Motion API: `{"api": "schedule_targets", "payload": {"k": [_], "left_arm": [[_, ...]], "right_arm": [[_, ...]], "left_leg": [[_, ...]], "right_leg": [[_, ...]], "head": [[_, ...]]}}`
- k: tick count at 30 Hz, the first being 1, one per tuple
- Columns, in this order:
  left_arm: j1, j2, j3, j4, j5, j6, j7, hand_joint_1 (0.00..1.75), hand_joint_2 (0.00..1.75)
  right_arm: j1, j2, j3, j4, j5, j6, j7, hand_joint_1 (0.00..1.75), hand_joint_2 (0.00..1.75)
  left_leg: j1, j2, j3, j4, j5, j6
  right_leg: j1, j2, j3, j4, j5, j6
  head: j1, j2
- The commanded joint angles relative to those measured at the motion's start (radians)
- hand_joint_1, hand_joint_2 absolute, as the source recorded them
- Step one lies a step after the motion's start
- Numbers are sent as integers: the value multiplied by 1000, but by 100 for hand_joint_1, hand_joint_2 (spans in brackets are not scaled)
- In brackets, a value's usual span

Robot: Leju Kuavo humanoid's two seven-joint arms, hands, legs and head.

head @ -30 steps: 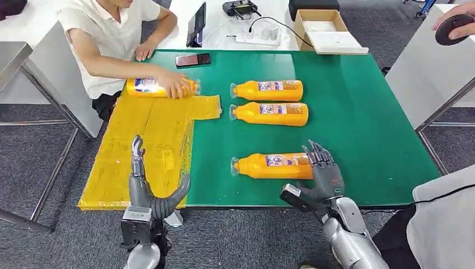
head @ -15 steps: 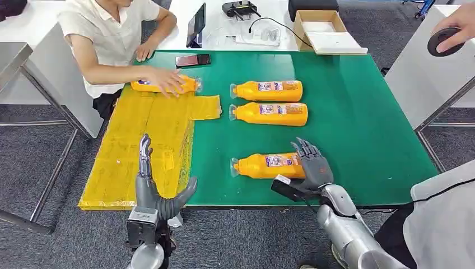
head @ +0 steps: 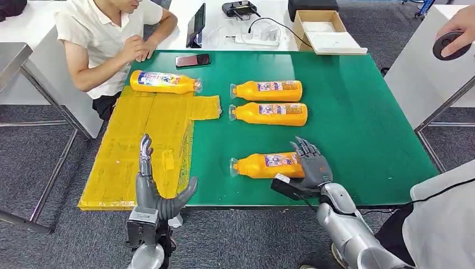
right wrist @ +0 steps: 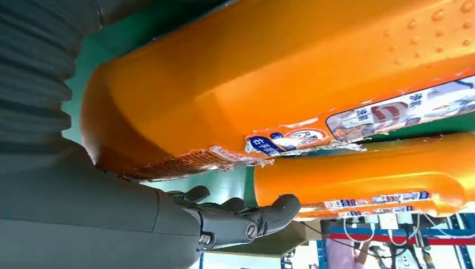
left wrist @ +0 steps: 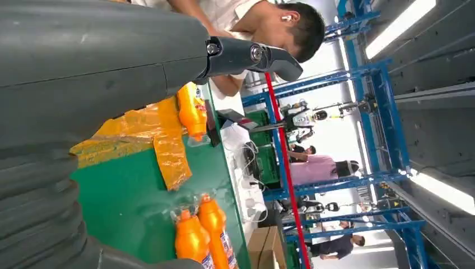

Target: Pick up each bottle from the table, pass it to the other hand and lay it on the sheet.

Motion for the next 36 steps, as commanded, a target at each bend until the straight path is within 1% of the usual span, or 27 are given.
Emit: {"api": "schedule_targets", "payload": {"k": [1,3,4,5,6,7,8,9,11,12,14,15,19,20,21,23,24,26,27,28,29,31,33,34,35,36], "left_arm": [[-38,20,-28,67,11,-16,19,0,175],[-42,19,-30,72,14,-21,23,0,175],[-52,18,-34,87,15,-26,23,0,175],[-73,12,-43,119,34,-53,40,0,175],[-103,12,-61,163,70,-123,67,0,175],[-101,13,-60,161,70,-124,67,0,175],[-100,14,-60,161,70,-125,67,0,175],[-100,14,-60,161,70,-125,67,0,175],[-100,14,-60,161,70,-125,67,0,175],[-100,14,-60,161,70,-125,67,0,175],[-93,14,-55,158,79,-132,77,0,175],[-97,15,-56,168,87,-142,82,0,175],[-113,20,-56,189,110,-157,73,0,175],[-112,22,-54,182,117,-155,65,0,175],[-107,25,-52,172,120,-151,62,0,175],[-86,30,-42,135,125,-140,59,0,175],[-73,26,-29,118,128,-122,56,0,175],[-39,10,2,87,129,-64,43,0,175],[-18,-2,20,75,152,-45,50,0,175],[-4,-6,26,72,180,-45,62,0,175],[9,-8,30,68,220,-61,70,0,175],[48,-2,23,49,399,-172,130,0,175],[66,20,-14,58,459,-205,153,0,175],[68,27,-28,65,458,-204,149,0,175],[67,33,-40,69,447,-205,136,0,175],[65,39,-52,66,437,-210,111,0,175]], "right_arm": [[-67,13,50,150,1,115,90,0,175],[-79,8,70,161,7,167,110,0,175],[-97,0,94,187,4,251,150,0,175],[-109,-14,112,218,-8,359,204,175,175],[-92,-44,147,210,-62,509,160,175,175],[-89,-45,152,205,-64,513,154,175,175],[-86,-44,153,204,-64,511,154,175,175],[-86,-44,153,204,-64,511,154,175,175],[-86,-44,153,204,-64,511,154,175,175],[-86,-44,153,204,-64,511,154,175,175],[-72,-57,171,174,-104,568,105,175,175],[-72,-71,180,169,-134,623,66,175,175],[-68,-103,177,140,-254,710,-49,175,175],[-64,-104,178,128,-288,699,-76,175,175],[-56,-94,172,113,-316,669,-97,175,175],[-35,-67,168,76,-368,582,-131,175,175],[-19,-46,144,48,-411,535,-150,175,175],[34,2,100,-54,-470,403,-179,175,175],[82,31,66,-146,-506,329,-196,175,175],[125,48,50,-228,-527,290,-199,175,175],[168,59,43,-308,-545,271,-197,175,175],[282,97,16,-503,-598,198,-208,175,175],[357,116,34,-624,-623,159,-233,175,175],[367,112,51,-639,-617,152,-233,175,175],[368,117,49,-640,-624,142,-237,175,175],[353,115,57,-623,-630,143,-238,175,175]], "left_leg": [[1,2,3,-1,-1,-2],[0,2,2,-1,-1,-2],[1,2,2,-1,-1,-2],[1,3,3,-1,-1,-2],[1,3,4,-1,0,-1],[1,6,9,-1,0,-2],[1,6,16,-1,-1,-2],[2,4,19,-3,0,-1],[2,6,20,-3,-2,-1],[1,7,22,-2,-3,0],[2,6,23,-3,-2,-1],[2,6,23,-2,-2,0],[2,5,21,-3,-1,-1],[2,6,23,-2,-3,-1],[2,5,21,-3,-2,-1],[2,10,25,-1,-5,0],[2,9,23,-3,-4,-1],[2,11,23,-3,-5,-1],[3,13,23,-2,-6,-1],[2,13,23,-2,-5,-1],[3,15,23,-3,-6,-2],[4,16,22,-4,-6,-3],[4,11,21,-3,-6,-2],[6,13,21,-2,-7,-2],[5,9,19,-3,-7,-2],[6,10,17,-2,-8,-3]], "right_leg": [[1,1,2,-1,0,-2],[1,1,2,-1,0,-2],[1,1,2,-1,0,-2],[1,1,2,-1,0,-2],[1,1,3,-1,0,-2],[2,3,7,-3,1,-2],[1,4,5,-4,2,-3],[3,3,7,-7,2,-3],[3,5,11,-6,1,-2],[2,6,20,-5,0,-1],[2,5,22,-5,0,-1],[2,5,21,-5,0,-1],[3,3,20,-7,1,-1],[2,5,20,-6,0,-1],[3,3,19,-7,2,-2],[2,9,20,-5,1,-1],[3,9,20,-8,2,-2],[3,11,21,-7,2,-2],[3,13,21,-6,2,-2],[3,12,21,-6,1,-2],[4,14,20,-6,2,-3],[5,14,19,-6,1,-4],[5,10,19,-6,-1,-3],[6,13,19,-5,-1,-3],[5,9,18,-4,-3,-3],[6,10,17,-3,-4,-4]], "head": [[0,0],[0,0],[0,0],[0,0],[0,0],[0,0],[0,0],[0,0],[0,0],[0,0],[0,0],[0,0],[0,0],[0,0],[0,0],[0,0],[0,0],[0,0],[0,0],[0,0],[0,0],[0,0],[0,0],[0,0],[0,0],[0,0]]}}
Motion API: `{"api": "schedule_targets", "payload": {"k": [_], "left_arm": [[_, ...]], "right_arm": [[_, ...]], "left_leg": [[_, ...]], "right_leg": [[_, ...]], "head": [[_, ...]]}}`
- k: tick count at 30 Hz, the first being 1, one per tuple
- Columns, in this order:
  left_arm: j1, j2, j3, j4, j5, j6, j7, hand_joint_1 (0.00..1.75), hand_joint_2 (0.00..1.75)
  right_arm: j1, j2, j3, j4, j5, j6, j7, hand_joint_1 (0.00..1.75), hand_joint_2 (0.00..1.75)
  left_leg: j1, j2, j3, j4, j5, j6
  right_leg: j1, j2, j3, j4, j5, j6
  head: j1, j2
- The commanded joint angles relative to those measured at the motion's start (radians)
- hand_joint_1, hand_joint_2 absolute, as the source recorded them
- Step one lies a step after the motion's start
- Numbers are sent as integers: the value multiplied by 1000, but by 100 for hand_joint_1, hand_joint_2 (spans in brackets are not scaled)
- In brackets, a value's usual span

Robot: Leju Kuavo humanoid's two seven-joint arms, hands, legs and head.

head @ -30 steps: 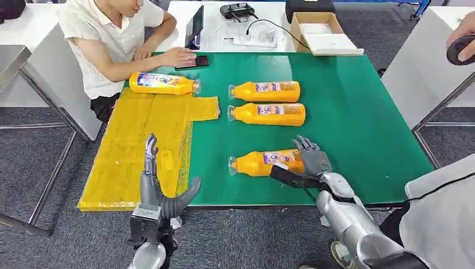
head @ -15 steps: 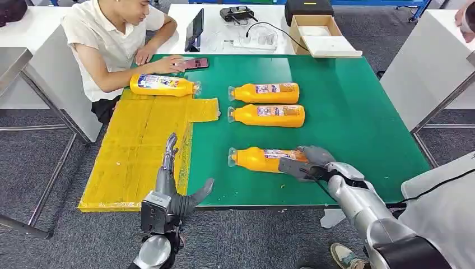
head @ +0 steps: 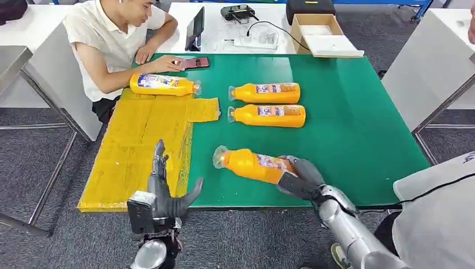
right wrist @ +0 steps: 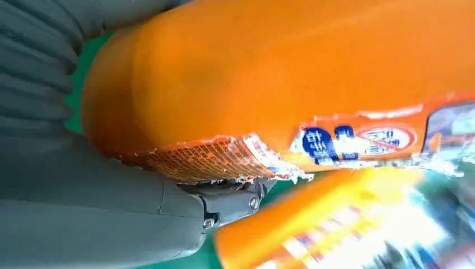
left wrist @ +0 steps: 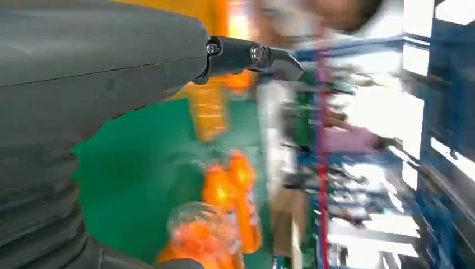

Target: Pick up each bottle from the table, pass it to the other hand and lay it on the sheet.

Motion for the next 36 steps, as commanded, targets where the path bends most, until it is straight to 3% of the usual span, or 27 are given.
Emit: {"api": "schedule_targets", "payload": {"k": [1,5,9,36], "left_arm": [[62,64,-59,-25,103,-121,-25,0,175],[58,102,-102,-60,23,-183,-21,0,175],[46,73,-80,-11,99,-291,46,0,175],[44,61,-73,-14,131,-326,52,0,175]], "right_arm": [[218,117,-33,-414,-86,-108,-52,175,175],[169,131,-14,-361,-122,-53,-88,175,175],[158,161,74,-339,-97,-15,-102,175,175],[143,167,114,-330,-84,4,-100,175,175]], "left_leg": [[0,3,-3,-1,-2,-3],[0,2,-12,0,-1,-2],[0,3,-11,-1,-1,-3],[-1,1,-13,-1,0,-2]], "right_leg": [[1,2,-4,1,-2,-3],[0,2,-13,2,-1,-2],[-1,2,-12,0,-1,-3],[-2,0,-14,0,0,-2]], "head": [[-1,0],[-1,0],[0,0],[0,0]]}}
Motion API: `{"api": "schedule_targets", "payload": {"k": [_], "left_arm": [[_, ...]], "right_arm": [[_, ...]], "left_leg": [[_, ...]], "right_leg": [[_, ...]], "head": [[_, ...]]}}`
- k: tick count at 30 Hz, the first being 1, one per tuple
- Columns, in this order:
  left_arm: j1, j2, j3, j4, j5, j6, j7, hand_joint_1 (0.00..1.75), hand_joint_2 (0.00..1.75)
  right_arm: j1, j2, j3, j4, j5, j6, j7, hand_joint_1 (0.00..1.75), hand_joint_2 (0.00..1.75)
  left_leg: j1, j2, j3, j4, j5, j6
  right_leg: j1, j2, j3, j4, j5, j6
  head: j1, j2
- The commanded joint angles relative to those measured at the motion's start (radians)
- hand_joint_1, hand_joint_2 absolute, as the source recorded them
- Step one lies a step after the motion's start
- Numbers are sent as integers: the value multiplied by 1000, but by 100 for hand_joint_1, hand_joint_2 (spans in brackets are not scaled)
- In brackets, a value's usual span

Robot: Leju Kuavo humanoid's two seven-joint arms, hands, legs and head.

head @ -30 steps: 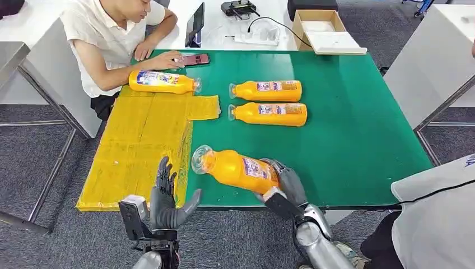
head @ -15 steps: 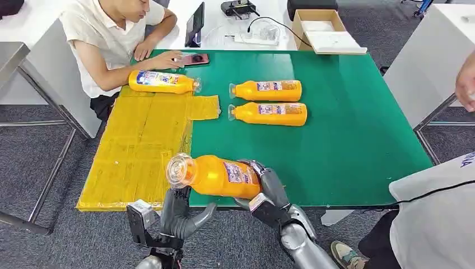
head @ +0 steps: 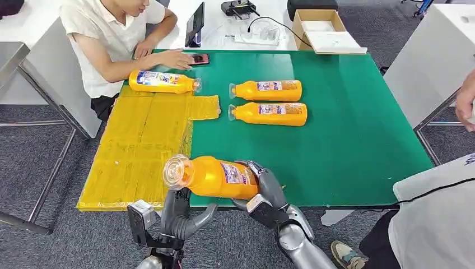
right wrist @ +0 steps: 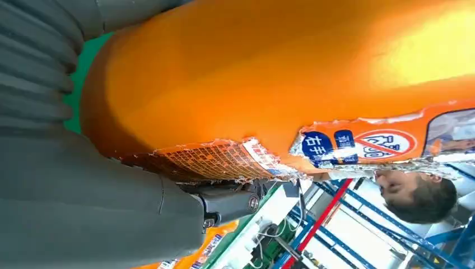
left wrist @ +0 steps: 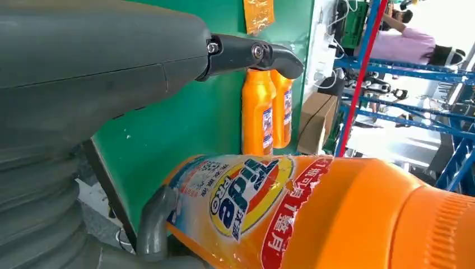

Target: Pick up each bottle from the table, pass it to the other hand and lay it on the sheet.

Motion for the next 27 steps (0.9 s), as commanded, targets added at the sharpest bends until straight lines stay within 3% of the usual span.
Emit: {"api": "schedule_targets", "payload": {"k": [1,7,14,27], "left_arm": [[-28,24,-9,33,38,-49,2,0,175],[-36,18,-7,25,37,-97,-25,0,175],[-73,-10,-5,66,37,-45,-17,0,175],[-111,-6,-29,104,34,-3,6,0,175]], "right_arm": [[-51,15,75,40,8,33,-2,175,175],[-135,53,147,226,32,17,26,175,175],[-151,86,233,333,70,12,71,175,175],[-185,119,291,417,60,17,96,175,175]], "left_leg": [[0,3,3,-1,-1,-2],[1,5,4,-1,-1,-3],[1,3,5,-1,-2,-3],[1,1,3,-1,0,-2]], "right_leg": [[1,1,2,0,-1,-2],[1,3,3,0,0,-3],[1,1,4,0,-1,-3],[1,-1,3,-1,-1,-2]], "head": [[0,0],[0,0],[0,0],[0,0]]}}
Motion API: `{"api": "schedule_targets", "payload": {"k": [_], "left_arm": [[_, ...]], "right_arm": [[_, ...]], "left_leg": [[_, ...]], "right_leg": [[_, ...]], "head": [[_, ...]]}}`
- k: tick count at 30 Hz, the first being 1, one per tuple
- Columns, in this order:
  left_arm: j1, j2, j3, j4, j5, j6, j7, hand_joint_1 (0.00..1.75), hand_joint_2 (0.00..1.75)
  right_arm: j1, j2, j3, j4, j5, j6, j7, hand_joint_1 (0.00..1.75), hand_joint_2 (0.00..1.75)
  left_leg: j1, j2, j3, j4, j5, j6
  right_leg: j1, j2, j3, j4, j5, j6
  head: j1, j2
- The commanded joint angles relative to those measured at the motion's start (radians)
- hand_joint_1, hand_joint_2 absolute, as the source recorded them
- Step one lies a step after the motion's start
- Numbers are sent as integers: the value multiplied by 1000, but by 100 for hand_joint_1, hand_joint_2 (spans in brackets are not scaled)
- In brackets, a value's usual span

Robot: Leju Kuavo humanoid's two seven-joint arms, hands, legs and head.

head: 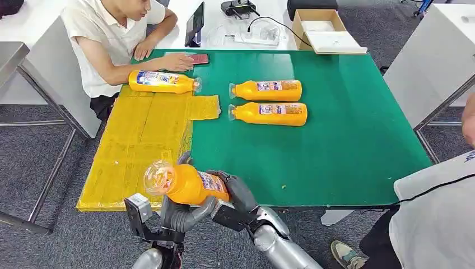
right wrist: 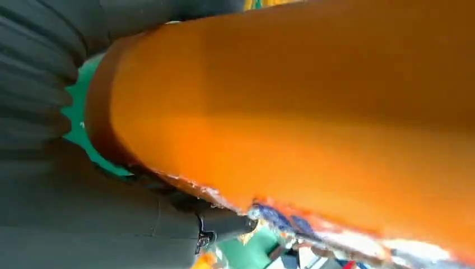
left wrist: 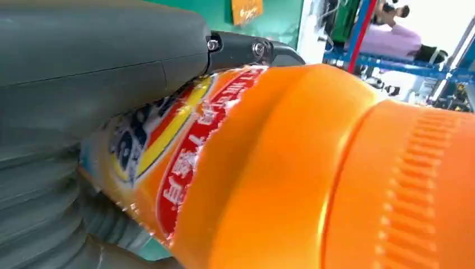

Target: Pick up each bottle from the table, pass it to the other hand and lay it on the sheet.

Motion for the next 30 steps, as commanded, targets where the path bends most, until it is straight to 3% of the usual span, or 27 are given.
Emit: {"api": "schedule_targets", "payload": {"k": [1,2,3,4,9,10,11,12,13,20,24,25,29,30], "left_arm": [[-63,4,-32,78,-1,13,21,0,175],[-66,1,-24,82,6,20,23,0,175],[-70,-2,-21,88,9,24,26,56,175],[-72,-4,-17,91,11,30,28,175,175],[-65,-19,2,95,15,60,19,175,175],[-59,-21,4,87,11,67,16,175,175],[-54,-25,13,78,12,79,11,175,175],[-52,-25,22,70,13,87,8,175,175],[-52,-22,30,59,14,94,6,175,175],[-39,-1,86,-11,20,121,0,175,175],[-22,22,101,-74,2,112,-20,175,175],[-32,37,113,-64,-87,198,-19,175,175],[-39,47,129,-50,-83,195,-19,175,175],[-49,52,133,-23,-160,264,-17,175,175]], "right_arm": [[-57,20,89,153,5,-2,19,175,175],[-57,26,95,160,2,9,16,175,175],[-56,29,99,159,1,12,14,175,175],[-54,31,101,158,1,14,13,175,175],[-33,34,114,128,-25,28,0,175,175],[-23,34,109,117,-40,36,-7,10,175],[-15,38,100,111,-62,50,-7,0,175],[-8,40,100,107,-69,54,-9,0,175],[0,40,101,101,-75,58,-10,0,0],[29,22,80,95,-114,56,-15,0,0],[39,34,4,112,-194,60,-36,0,0],[58,31,-27,86,-209,25,-65,0,0],[68,20,-29,63,-208,29,-62,0,0],[83,20,-46,37,-205,-2,-69,0,0]], "left_leg": [[0,0,2,-1,0,-1],[1,0,4,-1,-1,-2],[0,1,3,-1,0,-1],[1,1,2,-1,-1,-1],[1,0,2,-1,0,-2],[1,1,3,0,-1,-2],[1,1,3,-1,-1,-2],[1,0,2,0,-1,-2],[1,0,1,0,0,-1],[1,0,2,0,-1,-2],[1,1,2,-1,-1,-2],[1,1,3,0,-1,-2],[1,0,2,-1,0,-2],[1,0,2,-1,0,-1]], "right_leg": [[1,-1,2,-1,-1,-1],[1,-1,4,-1,-1,-2],[1,-1,3,-1,-1,-2],[1,0,2,0,0,-1],[1,-2,3,0,-1,-2],[2,-1,4,0,-1,-2],[1,-1,3,0,-1,-2],[1,-1,3,0,-1,-2],[1,-1,1,0,-1,-1],[1,-1,2,0,-1,-2],[1,-1,2,0,-1,-2],[1,-2,3,0,-2,-3],[1,-2,2,-1,-1,-2],[1,-1,2,0,-1,-2]], "head": [[0,0],[0,0],[0,0],[0,0],[0,0],[0,0],[0,0],[0,0],[0,0],[0,0],[0,0],[0,0],[0,0],[0,0]]}}
